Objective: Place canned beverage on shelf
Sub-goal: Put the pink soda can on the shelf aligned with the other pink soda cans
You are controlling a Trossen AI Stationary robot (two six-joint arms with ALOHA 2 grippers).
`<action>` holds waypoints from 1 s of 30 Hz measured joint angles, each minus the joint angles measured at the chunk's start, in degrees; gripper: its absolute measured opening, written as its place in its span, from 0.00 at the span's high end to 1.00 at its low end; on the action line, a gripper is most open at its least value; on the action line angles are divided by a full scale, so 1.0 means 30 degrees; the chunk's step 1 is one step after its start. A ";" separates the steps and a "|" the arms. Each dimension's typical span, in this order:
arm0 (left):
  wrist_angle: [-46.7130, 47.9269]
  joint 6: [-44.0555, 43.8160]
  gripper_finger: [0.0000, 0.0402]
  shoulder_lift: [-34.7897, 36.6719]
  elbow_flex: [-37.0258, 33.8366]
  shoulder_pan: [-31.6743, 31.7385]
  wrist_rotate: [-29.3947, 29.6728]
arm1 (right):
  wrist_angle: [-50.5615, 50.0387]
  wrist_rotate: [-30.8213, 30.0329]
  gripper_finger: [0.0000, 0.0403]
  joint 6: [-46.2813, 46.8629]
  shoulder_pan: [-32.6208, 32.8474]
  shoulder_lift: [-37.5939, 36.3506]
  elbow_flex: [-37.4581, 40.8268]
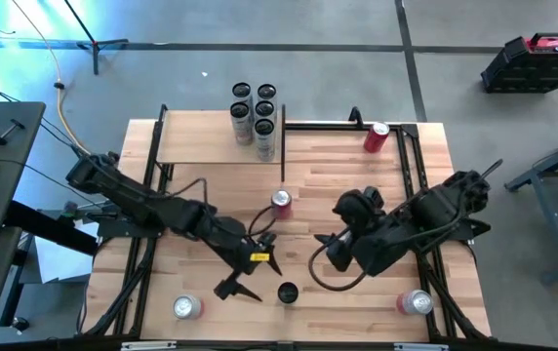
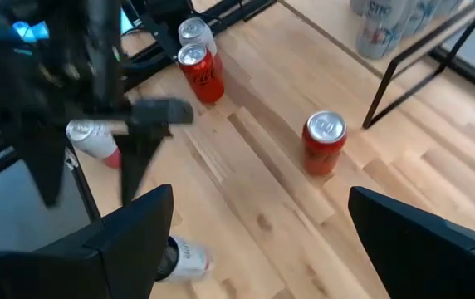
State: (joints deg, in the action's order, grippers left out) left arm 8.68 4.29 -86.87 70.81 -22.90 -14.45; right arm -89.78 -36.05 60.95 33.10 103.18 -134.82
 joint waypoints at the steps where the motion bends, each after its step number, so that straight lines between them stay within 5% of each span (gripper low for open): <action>1: -0.0600 0.0118 0.15 -0.0197 -0.0354 -0.0035 -0.0047 | 0.0000 -0.0002 0.13 0.0421 0.0000 0.0104 0.0000; 12: -0.2970 -0.0350 0.14 -0.3517 -0.0829 -0.0175 -0.0321 | 0.0219 0.0838 0.13 0.2682 0.0017 0.0391 0.0000; 30: -0.5419 0.0511 0.14 -0.5574 -0.0803 0.0169 0.0348 | 0.0402 0.0621 0.13 0.1680 0.0015 0.0391 0.0000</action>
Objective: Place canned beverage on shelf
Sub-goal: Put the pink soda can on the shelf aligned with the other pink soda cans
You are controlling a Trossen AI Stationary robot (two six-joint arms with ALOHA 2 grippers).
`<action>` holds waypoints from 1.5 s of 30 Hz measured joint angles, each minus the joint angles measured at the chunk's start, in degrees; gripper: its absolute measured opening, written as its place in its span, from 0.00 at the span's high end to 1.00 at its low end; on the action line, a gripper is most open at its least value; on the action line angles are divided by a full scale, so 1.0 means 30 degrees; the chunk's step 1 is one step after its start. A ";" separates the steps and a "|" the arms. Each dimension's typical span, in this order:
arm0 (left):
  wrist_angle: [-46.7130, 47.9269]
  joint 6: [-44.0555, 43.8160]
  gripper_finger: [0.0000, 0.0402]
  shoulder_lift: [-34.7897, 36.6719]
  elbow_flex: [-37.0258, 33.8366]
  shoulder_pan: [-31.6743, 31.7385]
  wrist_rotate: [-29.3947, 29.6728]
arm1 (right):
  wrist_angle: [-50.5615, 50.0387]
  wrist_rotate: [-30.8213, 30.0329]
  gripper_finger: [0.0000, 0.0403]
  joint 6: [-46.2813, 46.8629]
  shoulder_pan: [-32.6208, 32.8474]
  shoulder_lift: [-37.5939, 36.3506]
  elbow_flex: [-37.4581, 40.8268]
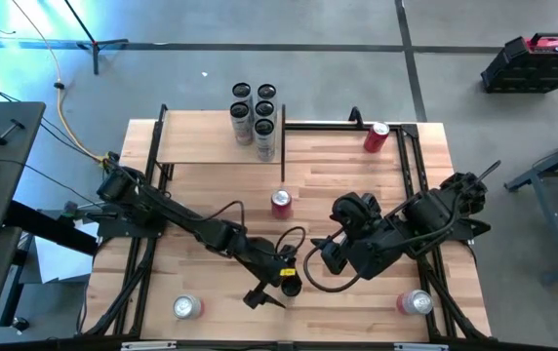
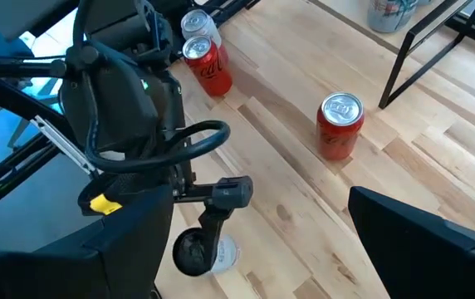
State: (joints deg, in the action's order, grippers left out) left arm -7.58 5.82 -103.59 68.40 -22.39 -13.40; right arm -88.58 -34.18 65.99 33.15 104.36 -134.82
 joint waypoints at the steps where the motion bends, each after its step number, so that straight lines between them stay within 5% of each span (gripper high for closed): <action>1: -0.0039 0.0094 0.14 0.0001 0.0000 0.0000 0.0058 | 0.0029 0.0031 0.13 0.0003 0.0000 0.0000 0.0000; 16: 0.0133 -0.0400 0.14 0.0571 -0.0024 -0.0040 -0.0466 | 0.0052 0.0047 0.13 -0.0064 0.0131 -0.0015 0.0000; 45: 0.1710 0.3590 0.14 -0.0520 -0.0036 0.0342 -0.0906 | 0.0474 -0.1082 0.13 -0.0092 0.0131 -0.0015 0.0000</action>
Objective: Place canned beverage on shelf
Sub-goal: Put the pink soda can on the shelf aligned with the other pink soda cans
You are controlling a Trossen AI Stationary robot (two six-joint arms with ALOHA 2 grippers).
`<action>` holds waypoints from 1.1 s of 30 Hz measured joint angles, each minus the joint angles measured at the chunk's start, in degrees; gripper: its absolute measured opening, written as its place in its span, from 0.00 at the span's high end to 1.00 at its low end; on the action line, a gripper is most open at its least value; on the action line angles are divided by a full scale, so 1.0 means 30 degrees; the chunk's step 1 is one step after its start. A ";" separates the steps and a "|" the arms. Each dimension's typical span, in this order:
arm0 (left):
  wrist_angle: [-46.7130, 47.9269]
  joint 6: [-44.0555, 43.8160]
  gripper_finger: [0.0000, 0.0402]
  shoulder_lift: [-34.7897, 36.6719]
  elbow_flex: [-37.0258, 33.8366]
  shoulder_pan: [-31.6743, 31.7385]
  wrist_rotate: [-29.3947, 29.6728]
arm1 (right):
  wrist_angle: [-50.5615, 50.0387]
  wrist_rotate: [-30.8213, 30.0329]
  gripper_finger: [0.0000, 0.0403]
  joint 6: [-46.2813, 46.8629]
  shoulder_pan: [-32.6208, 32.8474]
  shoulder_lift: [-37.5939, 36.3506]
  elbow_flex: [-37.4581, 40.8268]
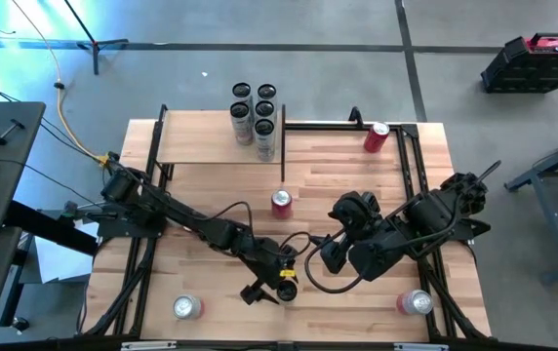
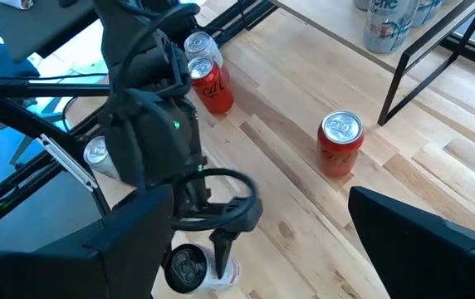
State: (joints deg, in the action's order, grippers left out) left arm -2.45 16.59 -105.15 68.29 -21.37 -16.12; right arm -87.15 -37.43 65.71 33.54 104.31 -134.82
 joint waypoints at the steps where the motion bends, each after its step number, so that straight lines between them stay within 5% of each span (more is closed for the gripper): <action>1: -0.0204 0.0032 0.14 -0.0023 0.0000 -0.0103 0.0011 | 0.0007 0.0000 0.13 0.0000 0.0000 0.0000 0.0000; 8: -0.0965 0.0046 0.16 -0.0034 0.0000 -0.0291 0.0181 | 0.0000 -0.0002 0.13 -0.0029 0.0000 0.0000 0.0000; 22: -0.0743 -0.2284 0.36 0.0309 0.0023 -0.0292 0.2395 | 0.0054 -0.0555 0.13 0.0081 -0.0022 0.0000 0.0000; 33: 0.5452 -0.4485 0.37 0.5655 -0.0023 -0.0240 0.6498 | 0.0823 0.0000 0.13 0.0095 0.0000 0.0000 0.0000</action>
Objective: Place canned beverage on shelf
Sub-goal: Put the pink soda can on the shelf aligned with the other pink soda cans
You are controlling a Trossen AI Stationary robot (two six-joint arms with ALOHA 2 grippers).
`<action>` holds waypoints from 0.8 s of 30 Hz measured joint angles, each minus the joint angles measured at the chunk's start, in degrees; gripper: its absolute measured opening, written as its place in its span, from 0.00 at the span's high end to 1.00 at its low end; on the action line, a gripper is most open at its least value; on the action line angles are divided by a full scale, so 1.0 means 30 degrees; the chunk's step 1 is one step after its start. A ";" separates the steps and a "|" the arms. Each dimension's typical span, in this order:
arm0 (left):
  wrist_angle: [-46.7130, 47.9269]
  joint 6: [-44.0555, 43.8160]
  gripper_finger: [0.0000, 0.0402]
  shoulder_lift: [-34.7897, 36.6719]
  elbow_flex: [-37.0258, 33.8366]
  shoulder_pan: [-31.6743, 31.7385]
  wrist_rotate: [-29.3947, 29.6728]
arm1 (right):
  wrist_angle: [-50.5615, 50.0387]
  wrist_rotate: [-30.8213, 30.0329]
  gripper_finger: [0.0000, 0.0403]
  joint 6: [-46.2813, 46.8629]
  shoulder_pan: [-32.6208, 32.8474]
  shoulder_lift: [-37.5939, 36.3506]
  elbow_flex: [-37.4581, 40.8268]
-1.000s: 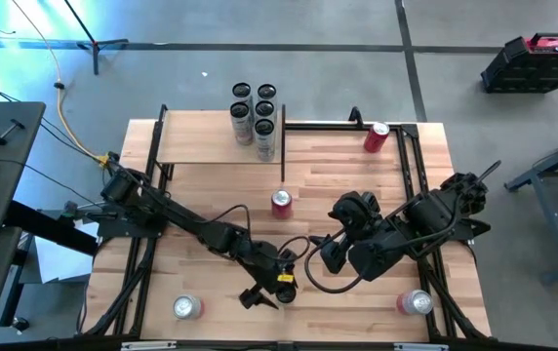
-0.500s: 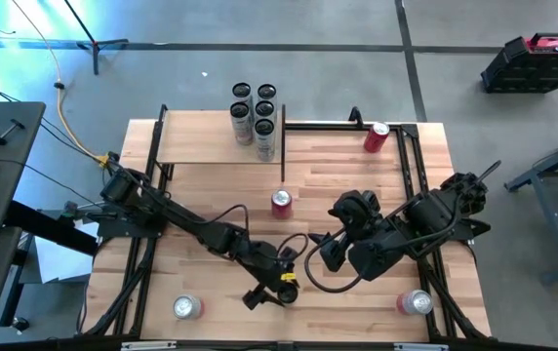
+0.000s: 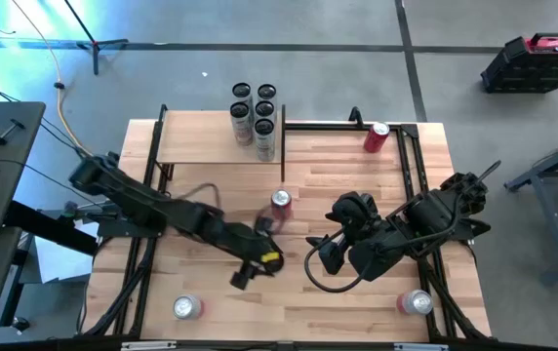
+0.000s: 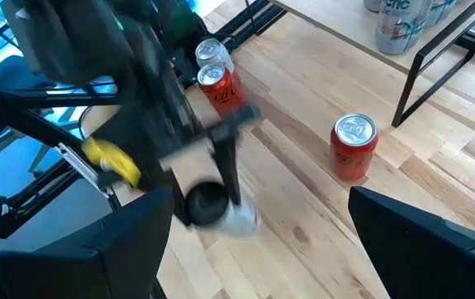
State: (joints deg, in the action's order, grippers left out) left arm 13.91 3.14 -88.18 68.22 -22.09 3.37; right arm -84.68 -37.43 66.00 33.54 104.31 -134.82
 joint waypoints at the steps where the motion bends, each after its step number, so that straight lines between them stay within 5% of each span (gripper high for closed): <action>1: 0.0572 -0.0375 0.37 0.0718 0.0001 -0.0007 0.0356 | 0.0007 -0.0012 0.13 -0.0005 0.0000 0.0000 0.0000; 8: 0.5663 -0.2951 0.37 0.5665 0.0008 0.0000 0.4621 | -0.0007 -0.1093 0.13 -0.0218 -0.0007 0.0000 0.0000; 17: 0.8015 -0.5731 0.37 1.0804 0.0032 0.1488 1.0636 | -0.0007 -0.3001 0.13 -0.0641 -0.0007 0.0000 0.0000; 21: 0.8199 -0.5823 0.37 1.1289 0.0327 0.3963 1.1000 | 0.0006 -0.3330 0.13 -0.0618 -0.0015 0.0000 0.0000; 24: 0.9136 -0.5558 0.37 1.0769 0.1560 0.6056 0.9519 | 0.0007 -0.3344 0.13 -0.0664 -0.0051 0.0000 0.0000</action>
State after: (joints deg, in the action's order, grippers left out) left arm 41.32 -13.54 -55.88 72.90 -3.92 31.93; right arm -84.66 -47.46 64.01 33.39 104.31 -134.82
